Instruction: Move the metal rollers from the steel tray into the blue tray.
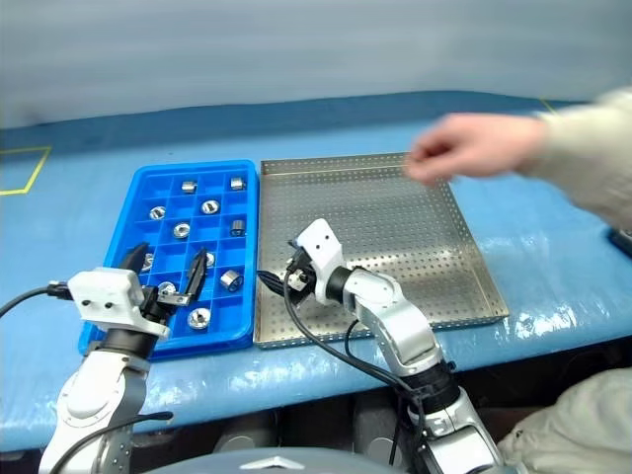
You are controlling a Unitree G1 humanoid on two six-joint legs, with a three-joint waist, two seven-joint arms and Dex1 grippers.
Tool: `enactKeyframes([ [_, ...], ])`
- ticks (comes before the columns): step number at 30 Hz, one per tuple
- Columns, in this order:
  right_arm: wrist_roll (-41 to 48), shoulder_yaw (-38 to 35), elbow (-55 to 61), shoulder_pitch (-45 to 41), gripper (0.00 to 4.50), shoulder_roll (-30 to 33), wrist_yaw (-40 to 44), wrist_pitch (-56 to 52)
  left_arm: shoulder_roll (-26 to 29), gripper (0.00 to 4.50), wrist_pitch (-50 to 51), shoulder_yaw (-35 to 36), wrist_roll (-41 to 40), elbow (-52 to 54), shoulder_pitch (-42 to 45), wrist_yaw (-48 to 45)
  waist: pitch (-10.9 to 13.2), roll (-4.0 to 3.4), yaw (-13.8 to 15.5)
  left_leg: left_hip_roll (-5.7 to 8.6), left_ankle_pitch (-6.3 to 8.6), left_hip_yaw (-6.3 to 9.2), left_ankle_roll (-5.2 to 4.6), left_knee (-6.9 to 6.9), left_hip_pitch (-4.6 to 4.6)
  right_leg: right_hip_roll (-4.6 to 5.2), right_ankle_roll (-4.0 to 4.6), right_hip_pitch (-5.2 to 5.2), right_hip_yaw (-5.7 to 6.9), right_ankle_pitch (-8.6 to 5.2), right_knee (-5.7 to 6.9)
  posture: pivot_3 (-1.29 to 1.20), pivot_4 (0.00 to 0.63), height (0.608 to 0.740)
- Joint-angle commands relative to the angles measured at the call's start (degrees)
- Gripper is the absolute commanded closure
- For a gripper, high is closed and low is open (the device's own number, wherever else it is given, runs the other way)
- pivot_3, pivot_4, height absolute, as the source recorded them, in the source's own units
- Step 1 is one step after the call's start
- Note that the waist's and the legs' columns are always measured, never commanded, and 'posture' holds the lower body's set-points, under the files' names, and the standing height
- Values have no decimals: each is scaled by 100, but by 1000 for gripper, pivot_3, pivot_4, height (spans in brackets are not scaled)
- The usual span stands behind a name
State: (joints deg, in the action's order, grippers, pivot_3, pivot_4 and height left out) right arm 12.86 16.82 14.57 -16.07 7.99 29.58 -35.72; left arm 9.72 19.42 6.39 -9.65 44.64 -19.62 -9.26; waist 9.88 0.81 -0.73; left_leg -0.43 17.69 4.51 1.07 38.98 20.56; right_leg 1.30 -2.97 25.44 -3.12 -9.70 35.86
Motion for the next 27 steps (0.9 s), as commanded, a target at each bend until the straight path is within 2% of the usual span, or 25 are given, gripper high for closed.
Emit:
enactKeyframes([
  [1, 65, -173, 413, 119, 29, 48, -174, -67, 89, 0, 16, -17, -98, 20, 115, -105, 0, 0, -75, 0, 0, -1, 0, 0, -2, 0, 0, -1, -1, 0, 2, 17, 150, 740],
  [10, 96, -252, 593, 275, 29, 100, -399, -176, 142, 0, 134, -116, -140, -43, 231, -217, 0, 0, -181, 0, 0, -4, -1, 4, -6, -2, -2, -3, -7, 2, 6, 0, 150, 740],
  [27, 117, -146, 550, 289, 29, 139, -385, -211, 104, 0, 137, -184, -127, 38, 97, -208, 0, 0, -177, 0, 0, -4, -1, 4, -5, -2, -3, -3, -8, 2, 6, 18, 150, 740],
])
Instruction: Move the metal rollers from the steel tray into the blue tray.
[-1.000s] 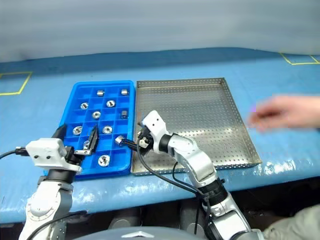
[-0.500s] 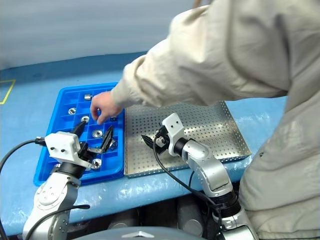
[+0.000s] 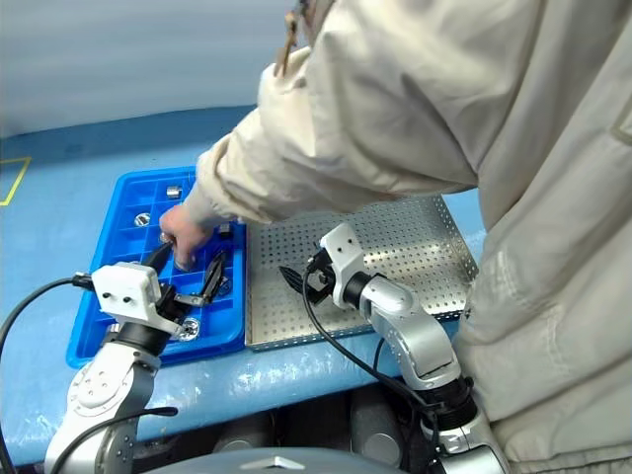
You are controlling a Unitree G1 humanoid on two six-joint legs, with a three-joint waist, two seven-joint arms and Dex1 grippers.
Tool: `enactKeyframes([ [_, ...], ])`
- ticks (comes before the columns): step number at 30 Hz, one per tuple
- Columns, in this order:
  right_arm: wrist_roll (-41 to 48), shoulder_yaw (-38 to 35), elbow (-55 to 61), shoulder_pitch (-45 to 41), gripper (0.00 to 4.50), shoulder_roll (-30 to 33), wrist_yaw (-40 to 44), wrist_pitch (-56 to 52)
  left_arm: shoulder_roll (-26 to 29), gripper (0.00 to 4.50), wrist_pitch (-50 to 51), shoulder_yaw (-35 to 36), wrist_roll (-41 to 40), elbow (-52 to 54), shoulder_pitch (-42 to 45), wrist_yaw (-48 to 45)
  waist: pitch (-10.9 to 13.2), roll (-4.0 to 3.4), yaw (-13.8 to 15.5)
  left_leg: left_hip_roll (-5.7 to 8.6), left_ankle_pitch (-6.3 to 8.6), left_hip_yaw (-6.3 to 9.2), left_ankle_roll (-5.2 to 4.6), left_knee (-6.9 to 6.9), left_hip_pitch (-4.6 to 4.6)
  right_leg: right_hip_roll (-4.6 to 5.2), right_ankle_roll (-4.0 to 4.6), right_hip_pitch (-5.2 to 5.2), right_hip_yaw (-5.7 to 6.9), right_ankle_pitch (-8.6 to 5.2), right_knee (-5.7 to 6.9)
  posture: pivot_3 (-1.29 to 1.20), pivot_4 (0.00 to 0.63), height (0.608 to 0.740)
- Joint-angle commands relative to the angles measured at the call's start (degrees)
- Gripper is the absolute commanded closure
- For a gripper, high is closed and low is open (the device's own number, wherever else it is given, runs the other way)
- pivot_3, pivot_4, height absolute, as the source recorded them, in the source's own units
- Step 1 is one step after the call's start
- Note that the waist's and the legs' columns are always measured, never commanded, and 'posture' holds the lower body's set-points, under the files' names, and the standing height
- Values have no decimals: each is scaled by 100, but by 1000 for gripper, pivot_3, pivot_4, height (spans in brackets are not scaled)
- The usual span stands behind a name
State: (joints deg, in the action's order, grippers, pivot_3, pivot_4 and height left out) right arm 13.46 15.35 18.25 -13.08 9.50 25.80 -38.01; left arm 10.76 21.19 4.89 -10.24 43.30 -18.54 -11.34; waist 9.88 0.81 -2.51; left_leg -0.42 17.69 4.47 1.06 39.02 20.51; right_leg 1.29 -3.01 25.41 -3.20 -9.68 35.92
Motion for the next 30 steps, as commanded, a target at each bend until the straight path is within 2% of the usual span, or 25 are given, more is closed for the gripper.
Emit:
enactKeyframes([
  [1, 59, 3, 179, -11, 29, -10, -6, 21, -2, 0, -44, -34, -67, 170, -14, 2, 0, 0, 4, 0, 0, 0, 0, 0, 0, 0, 0, 0, 0, 0, 0, 19, 150, 740],
  [22, 46, 11, 178, -132, 29, 28, -23, 18, -22, 0, -106, -94, -19, 54, -8, 10, 0, 0, 12, 0, 0, 0, 0, 1, 0, 0, -1, 0, -1, 1, 0, 18, 150, 740],
  [30, -425, -154, -467, -536, 29, -354, -775, 336, 0, 0, -96, -110, -15, -114, 186, -12, -1, 1, 7, 0, 0, 0, 0, 4, -1, -1, -2, -1, -2, 2, 4, -1, 150, 740],
])
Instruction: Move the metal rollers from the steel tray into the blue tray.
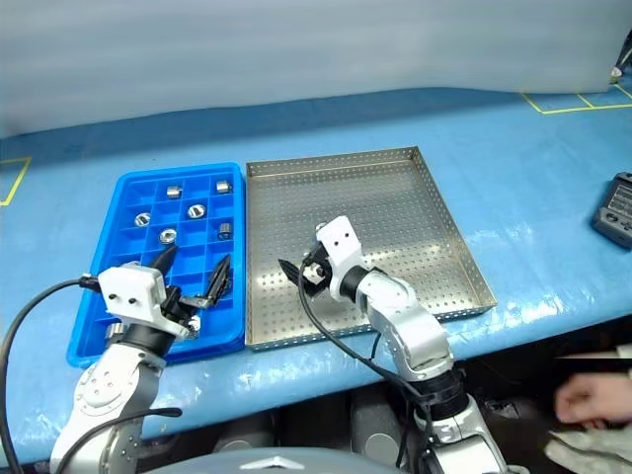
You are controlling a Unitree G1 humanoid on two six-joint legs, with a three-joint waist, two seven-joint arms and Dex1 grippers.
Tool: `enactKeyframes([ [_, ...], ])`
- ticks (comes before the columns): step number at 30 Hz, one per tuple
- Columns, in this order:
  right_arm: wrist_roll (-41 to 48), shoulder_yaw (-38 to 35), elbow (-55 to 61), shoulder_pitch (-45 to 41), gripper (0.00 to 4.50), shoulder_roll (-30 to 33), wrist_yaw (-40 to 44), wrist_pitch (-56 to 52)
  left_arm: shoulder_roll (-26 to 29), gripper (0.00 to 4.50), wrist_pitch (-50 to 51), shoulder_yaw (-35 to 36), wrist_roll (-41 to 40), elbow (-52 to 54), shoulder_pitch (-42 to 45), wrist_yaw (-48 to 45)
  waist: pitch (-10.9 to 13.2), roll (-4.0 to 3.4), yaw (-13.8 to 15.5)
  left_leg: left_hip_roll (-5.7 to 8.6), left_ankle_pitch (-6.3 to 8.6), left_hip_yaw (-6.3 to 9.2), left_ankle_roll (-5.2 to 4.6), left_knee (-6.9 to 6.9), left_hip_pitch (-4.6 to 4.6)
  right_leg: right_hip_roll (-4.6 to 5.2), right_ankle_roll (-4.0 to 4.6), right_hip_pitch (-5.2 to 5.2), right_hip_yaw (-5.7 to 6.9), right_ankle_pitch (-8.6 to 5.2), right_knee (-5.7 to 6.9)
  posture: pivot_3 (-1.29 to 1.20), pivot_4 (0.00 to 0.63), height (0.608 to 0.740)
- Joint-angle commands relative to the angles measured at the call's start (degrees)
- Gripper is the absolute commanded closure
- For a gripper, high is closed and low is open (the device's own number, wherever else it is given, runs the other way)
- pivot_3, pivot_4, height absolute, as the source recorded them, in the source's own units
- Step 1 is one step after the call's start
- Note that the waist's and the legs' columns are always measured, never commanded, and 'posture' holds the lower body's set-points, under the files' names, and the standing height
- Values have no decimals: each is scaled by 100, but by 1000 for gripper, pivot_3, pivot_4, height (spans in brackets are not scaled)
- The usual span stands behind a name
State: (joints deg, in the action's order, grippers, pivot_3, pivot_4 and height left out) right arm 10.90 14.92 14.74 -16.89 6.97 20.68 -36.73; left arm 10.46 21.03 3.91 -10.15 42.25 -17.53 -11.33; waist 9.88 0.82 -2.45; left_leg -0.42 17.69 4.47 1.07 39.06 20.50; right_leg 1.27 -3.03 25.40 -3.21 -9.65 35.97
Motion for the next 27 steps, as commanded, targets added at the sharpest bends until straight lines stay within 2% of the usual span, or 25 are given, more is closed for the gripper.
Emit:
enactKeyframes([
  [1, -269, -126, -283, -234, 29, -157, -391, 280, 34, 0, -82, -20, -18, -40, 118, -20, -1, 0, -2, 0, 0, 0, 0, 0, 0, 0, 0, -1, 0, 0, 0, -1, 150, 740],
  [12, -643, -626, -2103, -818, 29, -975, -1425, 1009, -51, 0, -188, -248, 4, -124, 104, -28, -2, 0, -61, 2, 0, -5, 0, -1, 0, 1, 13, 0, -10, 22, -3, 17, 150, 740],
  [19, -797, -749, -2947, -1033, 29, -1101, -1636, 1240, -123, 0, -257, -341, 18, -126, 15, 24, -2, -1, -64, 3, 0, -6, -1, 0, 0, 0, 12, 0, -12, 22, -3, 28, 150, 740],
  [22, -768, -808, -3068, -1069, 610, -1127, -1615, 1289, -156, 0, -293, -345, 23, -125, -49, 46, -2, -2, -67, 3, 0, -6, -1, -1, 0, 0, 11, 0, -11, 21, -4, 37, 150, 740],
  [27, -748, -800, -3067, -1156, 2289, -1187, -1533, 1310, -178, 0, -356, -321, 29, -111, -128, 82, -2, -2, -66, 3, 0, -6, -1, -1, 0, -1, 4, 0, -12, 16, -4, 57, 150, 740],
])
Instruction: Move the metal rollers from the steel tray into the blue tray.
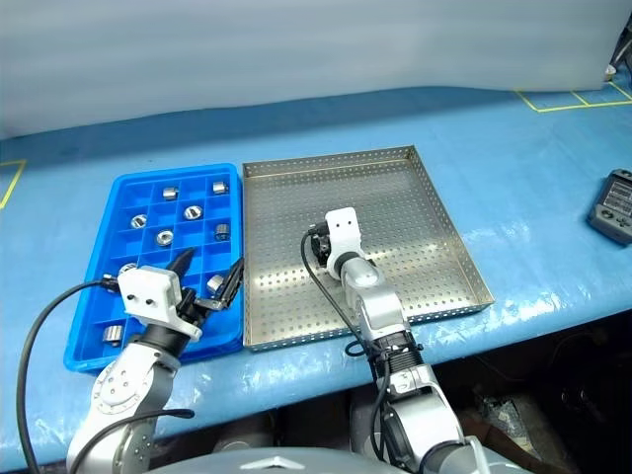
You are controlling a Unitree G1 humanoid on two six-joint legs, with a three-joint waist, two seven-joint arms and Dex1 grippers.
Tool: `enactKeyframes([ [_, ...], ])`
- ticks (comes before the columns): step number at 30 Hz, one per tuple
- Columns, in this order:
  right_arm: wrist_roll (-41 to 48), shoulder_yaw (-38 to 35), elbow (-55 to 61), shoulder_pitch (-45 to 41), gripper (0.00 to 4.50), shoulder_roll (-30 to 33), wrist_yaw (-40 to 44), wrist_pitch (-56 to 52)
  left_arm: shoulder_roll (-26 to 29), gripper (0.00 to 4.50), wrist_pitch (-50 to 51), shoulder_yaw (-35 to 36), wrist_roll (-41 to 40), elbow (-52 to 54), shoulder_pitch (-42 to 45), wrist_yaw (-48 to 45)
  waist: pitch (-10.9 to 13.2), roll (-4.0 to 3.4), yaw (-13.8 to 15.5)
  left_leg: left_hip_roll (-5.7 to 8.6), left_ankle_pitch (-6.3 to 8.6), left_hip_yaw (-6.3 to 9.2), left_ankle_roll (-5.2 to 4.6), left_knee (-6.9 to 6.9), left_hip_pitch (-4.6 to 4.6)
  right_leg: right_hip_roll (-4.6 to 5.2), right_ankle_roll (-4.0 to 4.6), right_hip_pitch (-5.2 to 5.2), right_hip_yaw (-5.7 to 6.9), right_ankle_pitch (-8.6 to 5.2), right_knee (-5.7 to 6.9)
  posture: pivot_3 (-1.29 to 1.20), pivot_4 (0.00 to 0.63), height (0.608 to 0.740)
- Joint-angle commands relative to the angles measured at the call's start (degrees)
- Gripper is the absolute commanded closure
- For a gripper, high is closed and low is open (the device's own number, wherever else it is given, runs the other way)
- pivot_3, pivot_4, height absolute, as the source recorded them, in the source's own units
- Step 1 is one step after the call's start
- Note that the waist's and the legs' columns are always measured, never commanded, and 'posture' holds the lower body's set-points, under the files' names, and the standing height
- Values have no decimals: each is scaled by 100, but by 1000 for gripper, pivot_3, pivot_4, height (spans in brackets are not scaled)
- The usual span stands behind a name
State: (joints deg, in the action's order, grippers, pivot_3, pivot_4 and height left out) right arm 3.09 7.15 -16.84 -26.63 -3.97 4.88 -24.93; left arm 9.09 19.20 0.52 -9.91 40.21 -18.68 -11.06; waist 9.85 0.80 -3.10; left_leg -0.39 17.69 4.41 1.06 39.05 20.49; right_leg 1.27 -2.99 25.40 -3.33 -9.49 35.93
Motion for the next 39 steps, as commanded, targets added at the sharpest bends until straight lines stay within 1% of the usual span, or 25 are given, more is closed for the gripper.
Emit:
enactKeyframes([
  [1, 29, -12, 96, -212, 2619, -110, 69, 134, -49, 0, -185, 24, 9, 98, -26, 74, 0, 0, 2, 0, 0, 0, 0, 0, 0, 0, 0, 0, 0, 0, 0, 60, 150, 740],
  [2, 21, -4, 105, -227, 2797, -119, 84, 135, -55, 0, -192, 24, 13, 104, -36, 89, 0, 0, 3, 0, 0, 1, 0, 0, 0, 0, -1, 0, 0, 0, 1, 65, 150, 740],
  [6, -39, 217, 280, -511, 2801, -195, 296, 129, -142, 0, -304, 151, 65, 121, -128, 260, 1, -2, 5, 0, 0, -1, 0, 0, 0, 0, -1, 1, -1, 0, 1, 88, 150, 740],
  [10, -71, 553, 490, -873, 2801, -246, 682, 97, -305, 0, -501, 367, 142, 157, -204, 529, 2, -3, 31, -2, 0, 3, 0, -1, -1, -2, 2, 2, 3, 1, 2, 128, 150, 740],
  [15, 101, 796, 675, -1260, 2801, -474, 1146, 5, -566, 0, -685, 639, 244, 300, -338, 911, 2, -2, 190, -3, 0, 8, 0, -6, -1, -2, 15, 3, 10, 9, 1, 207, 150, 740],
  [19, 226, 1036, 637, -1470, 2801, -690, 1494, -15, -703, 0, -779, 733, 306, 554, -732, 1043, 2, -2, 359, -1, 0, 12, 0, -10, 1, 3, 22, 2, 17, 5, -2, 274, 150, 740],
  [23, 252, 1260, 324, -1604, 2801, -902, 1631, 47, -850, 0, -883, 812, 344, 804, -1179, 1167, 2, -2, 520, -1, 0, 15, 0, -10, 4, 4, 12, 3, 21, -12, -5, 335, 150, 740],
  [30, 242, 1574, -402, -1727, 2801, -1119, 1875, 350, -1081, 0, -1058, 655, 518, 1064, -1723, 1308, 3, -4, 730, -2, -1, 21, 3, -10, 3, 2, 8, 3, 28, -20, -1, 422, 150, 740],
  [33, 227, 1645, -780, -1814, 2801, -1213, 1975, 541, -1140, 0, -1112, 595, 579, 1085, -1815, 1329, 4, -5, 811, -3, -1, 25, 2, -12, 4, 0, 11, 5, 32, -22, 0, 439, 150, 740],
  [39, 264, 1651, -1409, -2061, 2801, -1431, 2075, 821, -1182, 0, -1177, 484, 641, 1068, -1860, 1384, 3, -6, 875, -5, -1, 26, 3, -13, 0, -2, 13, 3, 33, -23, 3, 453, 150, 740],
])
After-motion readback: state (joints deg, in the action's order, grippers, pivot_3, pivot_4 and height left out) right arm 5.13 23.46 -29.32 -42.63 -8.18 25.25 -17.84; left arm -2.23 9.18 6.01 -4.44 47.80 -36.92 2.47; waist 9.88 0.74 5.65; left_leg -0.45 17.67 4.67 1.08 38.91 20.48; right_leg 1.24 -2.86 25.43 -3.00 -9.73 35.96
